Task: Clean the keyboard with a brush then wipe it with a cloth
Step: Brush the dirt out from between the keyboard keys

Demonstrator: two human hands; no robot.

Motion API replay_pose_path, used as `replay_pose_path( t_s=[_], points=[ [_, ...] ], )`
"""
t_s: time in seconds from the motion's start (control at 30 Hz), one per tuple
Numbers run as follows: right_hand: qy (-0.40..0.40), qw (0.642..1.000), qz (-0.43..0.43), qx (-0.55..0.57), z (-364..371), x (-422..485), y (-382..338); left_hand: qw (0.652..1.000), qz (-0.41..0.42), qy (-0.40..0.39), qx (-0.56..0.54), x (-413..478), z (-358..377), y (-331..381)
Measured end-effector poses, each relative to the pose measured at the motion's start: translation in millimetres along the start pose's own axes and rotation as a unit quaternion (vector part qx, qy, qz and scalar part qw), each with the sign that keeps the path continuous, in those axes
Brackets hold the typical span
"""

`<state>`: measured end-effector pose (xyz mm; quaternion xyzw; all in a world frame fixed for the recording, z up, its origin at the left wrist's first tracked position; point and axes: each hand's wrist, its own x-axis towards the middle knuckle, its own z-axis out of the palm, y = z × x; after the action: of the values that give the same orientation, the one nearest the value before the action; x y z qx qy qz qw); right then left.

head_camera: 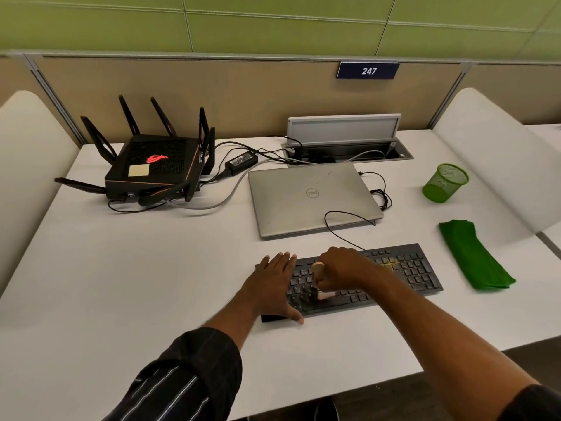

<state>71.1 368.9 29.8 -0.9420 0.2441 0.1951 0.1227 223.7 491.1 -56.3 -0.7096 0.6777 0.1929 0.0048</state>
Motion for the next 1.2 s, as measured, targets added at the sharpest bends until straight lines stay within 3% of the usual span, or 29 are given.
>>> replay_pose_path(
  t_s=[0.13, 0.4, 0.6, 0.7, 0.93, 1.07, 1.2],
  points=[
    [0.009, 0.996, -0.017, 0.085, 6, 0, 9, 1.000, -0.002, 0.002, -0.005, 7, 1, 11],
    [-0.020, 0.997, -0.024, -0.071, -1, -11, 39, 1.000, -0.013, 0.003, 0.010, 25, 5, 32],
    [-0.001, 0.994, -0.067, 0.082, 2, -14, 54, 1.000, -0.021, 0.013, 0.017, 39, 6, 57],
    [-0.003, 0.992, -0.102, 0.069, 11, -17, 63, 0.999, -0.038, 0.003, 0.022, 44, 6, 66],
    [-0.028, 0.997, -0.072, -0.003, 4, -23, 100, 0.996, -0.076, 0.005, 0.050, 55, 13, 83],
    [-0.026, 0.990, -0.104, 0.096, 6, -26, 112, 0.996, -0.079, 0.010, 0.045, 64, 15, 101],
    [-0.002, 0.991, -0.110, 0.070, 15, -34, 129, 0.995, -0.090, 0.004, 0.049, 75, 15, 117]
  ],
)
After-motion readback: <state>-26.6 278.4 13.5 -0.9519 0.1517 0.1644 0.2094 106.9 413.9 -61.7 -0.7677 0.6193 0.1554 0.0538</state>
